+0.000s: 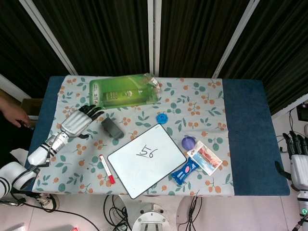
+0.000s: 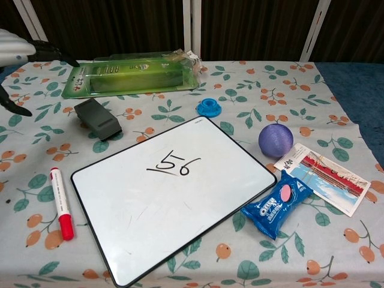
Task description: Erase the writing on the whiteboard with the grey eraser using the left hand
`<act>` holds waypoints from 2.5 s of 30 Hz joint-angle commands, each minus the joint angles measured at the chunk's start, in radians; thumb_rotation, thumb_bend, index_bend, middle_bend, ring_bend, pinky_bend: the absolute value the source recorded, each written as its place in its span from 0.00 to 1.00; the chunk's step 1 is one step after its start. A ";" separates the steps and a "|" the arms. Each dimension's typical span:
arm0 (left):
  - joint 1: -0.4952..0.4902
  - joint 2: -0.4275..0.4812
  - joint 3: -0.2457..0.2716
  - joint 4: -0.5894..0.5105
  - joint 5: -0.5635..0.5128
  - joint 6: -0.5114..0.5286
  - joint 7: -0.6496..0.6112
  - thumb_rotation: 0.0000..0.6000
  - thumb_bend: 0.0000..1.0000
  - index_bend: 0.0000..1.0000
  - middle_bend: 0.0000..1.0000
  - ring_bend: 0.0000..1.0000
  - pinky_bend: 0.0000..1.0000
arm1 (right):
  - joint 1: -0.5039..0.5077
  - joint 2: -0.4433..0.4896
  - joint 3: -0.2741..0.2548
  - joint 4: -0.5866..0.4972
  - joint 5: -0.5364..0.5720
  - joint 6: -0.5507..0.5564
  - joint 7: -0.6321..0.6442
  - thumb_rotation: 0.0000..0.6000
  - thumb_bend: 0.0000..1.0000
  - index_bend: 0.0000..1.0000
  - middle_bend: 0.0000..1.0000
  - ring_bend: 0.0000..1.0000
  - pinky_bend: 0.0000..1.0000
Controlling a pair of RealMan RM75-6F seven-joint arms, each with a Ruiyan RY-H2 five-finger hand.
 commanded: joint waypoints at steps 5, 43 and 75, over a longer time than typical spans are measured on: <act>-0.075 -0.093 0.080 0.112 0.070 -0.019 -0.063 1.00 0.19 0.15 0.12 0.08 0.19 | -0.002 0.001 -0.001 0.003 0.001 0.000 0.003 1.00 0.20 0.00 0.00 0.00 0.00; -0.176 -0.200 0.153 0.223 0.012 -0.045 -0.110 1.00 0.27 0.27 0.22 0.14 0.24 | 0.000 -0.010 0.005 0.026 0.032 -0.027 0.007 1.00 0.22 0.00 0.00 0.00 0.00; -0.163 -0.253 0.146 0.293 -0.026 0.043 -0.211 1.00 0.40 0.51 0.43 0.37 0.49 | 0.010 -0.017 0.012 0.015 0.065 -0.055 -0.012 1.00 0.23 0.00 0.00 0.00 0.00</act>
